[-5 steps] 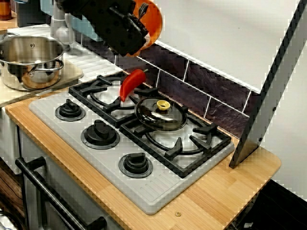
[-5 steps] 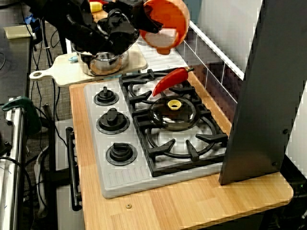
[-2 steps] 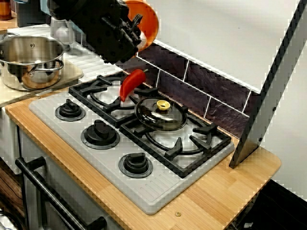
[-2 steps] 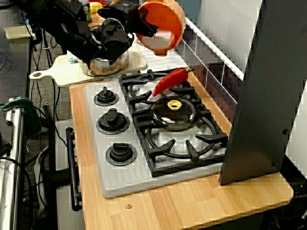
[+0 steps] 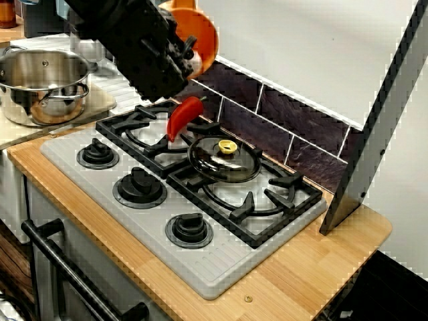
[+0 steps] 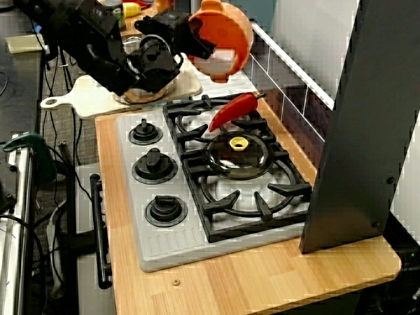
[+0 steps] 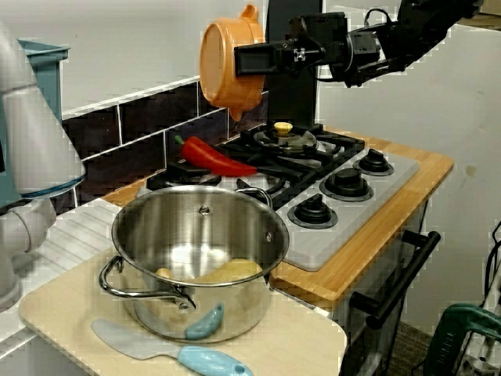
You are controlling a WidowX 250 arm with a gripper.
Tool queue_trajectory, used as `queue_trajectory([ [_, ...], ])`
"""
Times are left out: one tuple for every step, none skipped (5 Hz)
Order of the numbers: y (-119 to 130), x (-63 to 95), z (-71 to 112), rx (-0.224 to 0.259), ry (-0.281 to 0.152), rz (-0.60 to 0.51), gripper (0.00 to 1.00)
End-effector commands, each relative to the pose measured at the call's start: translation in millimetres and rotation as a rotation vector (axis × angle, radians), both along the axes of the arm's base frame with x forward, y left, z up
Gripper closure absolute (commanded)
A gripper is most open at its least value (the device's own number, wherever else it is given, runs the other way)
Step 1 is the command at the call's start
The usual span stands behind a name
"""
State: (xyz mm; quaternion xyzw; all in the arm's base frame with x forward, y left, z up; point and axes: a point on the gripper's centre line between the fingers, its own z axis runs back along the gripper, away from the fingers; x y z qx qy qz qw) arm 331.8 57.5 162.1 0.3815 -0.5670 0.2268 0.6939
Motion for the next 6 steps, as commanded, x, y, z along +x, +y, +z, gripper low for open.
queue_trajectory([
  [-5.7, -5.6, 2.5, 0.011, -0.047, -0.006, 1.0],
  [-4.6, -4.4, 9.9, -0.002, -0.042, -0.005, 1.0],
  [-3.7, -4.3, 11.2, -0.003, -0.038, -0.007, 1.0],
  [-2.2, -4.8, 12.1, -0.006, -0.032, -0.007, 1.0],
  [-2.3, -5.5, 13.2, -0.009, -0.03, -0.007, 1.0],
  [-2.2, -4.8, 14.4, -0.011, -0.028, -0.006, 1.0],
])
